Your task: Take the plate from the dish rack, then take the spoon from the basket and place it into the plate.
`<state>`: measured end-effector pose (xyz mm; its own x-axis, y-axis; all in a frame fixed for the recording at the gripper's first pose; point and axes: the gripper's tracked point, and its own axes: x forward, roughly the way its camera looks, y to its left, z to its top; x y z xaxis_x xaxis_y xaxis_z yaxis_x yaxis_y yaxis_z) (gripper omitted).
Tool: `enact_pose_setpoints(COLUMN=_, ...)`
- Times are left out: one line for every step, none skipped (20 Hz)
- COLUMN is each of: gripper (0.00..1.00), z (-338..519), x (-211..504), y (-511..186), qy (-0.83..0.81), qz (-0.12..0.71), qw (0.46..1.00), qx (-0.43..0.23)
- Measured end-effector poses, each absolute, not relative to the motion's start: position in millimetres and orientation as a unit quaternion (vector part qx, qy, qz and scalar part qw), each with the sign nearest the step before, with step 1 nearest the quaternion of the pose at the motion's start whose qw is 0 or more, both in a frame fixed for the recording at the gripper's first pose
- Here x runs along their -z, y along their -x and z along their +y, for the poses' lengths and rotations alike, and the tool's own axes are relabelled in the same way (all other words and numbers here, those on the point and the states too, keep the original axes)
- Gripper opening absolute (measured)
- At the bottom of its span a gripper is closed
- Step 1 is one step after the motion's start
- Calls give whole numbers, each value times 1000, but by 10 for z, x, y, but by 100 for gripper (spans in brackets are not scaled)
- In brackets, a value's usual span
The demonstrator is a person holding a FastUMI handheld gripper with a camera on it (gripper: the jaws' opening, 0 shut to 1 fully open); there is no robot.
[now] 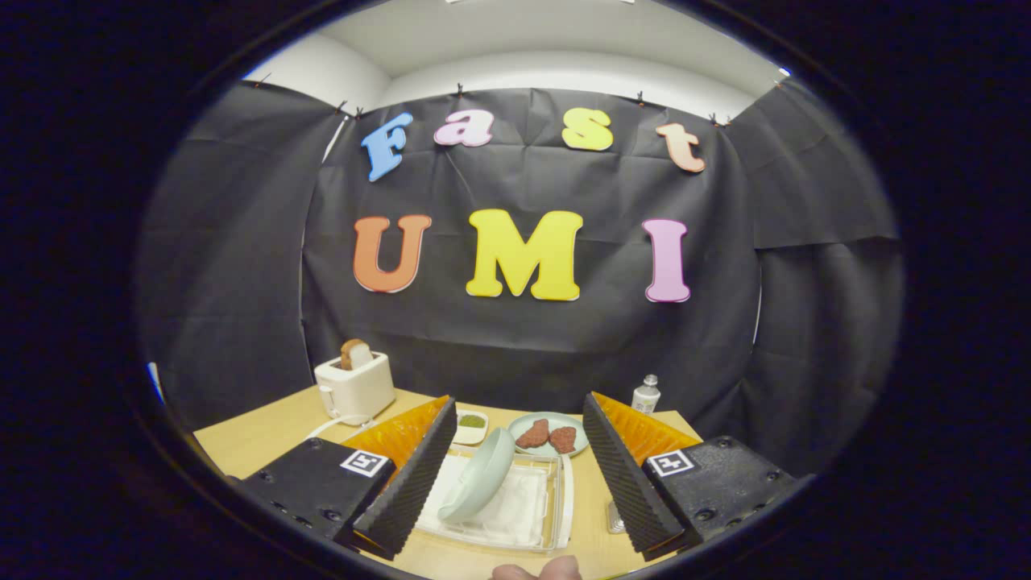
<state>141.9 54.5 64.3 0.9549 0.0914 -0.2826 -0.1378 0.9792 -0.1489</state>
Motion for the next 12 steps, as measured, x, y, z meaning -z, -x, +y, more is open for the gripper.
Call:
enact_pose_setpoints(gripper=100, z=560, x=-574, y=-1528, qy=96, qz=163, qw=980, qx=-57)
enact_pose_setpoints(gripper=100, z=604, x=-477, y=-1636, qy=97, qz=191, qw=975, qx=-58)
enact_pose_setpoints(gripper=100, z=639, x=-384, y=-1718, qy=90, qz=224, qw=968, qx=-62)
enact_pose_setpoints(gripper=100, z=643, x=-288, y=-1805, qy=79, qz=257, qw=961, qx=-64)
enact_pose_setpoints(gripper=100, z=647, x=-211, y=-1870, qy=67, qz=288, qw=953, qx=-63)
enact_pose_setpoints(gripper=100, z=626, x=-147, y=-1930, qy=54, qz=313, qw=946, qx=-62)
enact_pose_setpoints(gripper=100, z=602, x=-69, y=-1979, qy=39, qz=339, qw=938, qx=-60)
enact_pose_setpoints(gripper=100, z=592, x=21, y=-2010, qy=28, qz=364, qw=929, qx=-57)
enact_pose_setpoints(gripper=100, z=587, x=121, y=-2034, qy=24, qz=389, qw=919, qx=-56)
enact_pose_setpoints(gripper=100, z=587, x=221, y=-2045, qy=24, qz=411, qw=910, qx=-54)
enact_pose_setpoints(gripper=100, z=628, x=307, y=-2084, qy=22, qz=430, qw=901, qx=-52)
enact_pose_setpoints(gripper=100, z=656, x=399, y=-2114, qy=15, qz=446, qw=893, qx=-50)
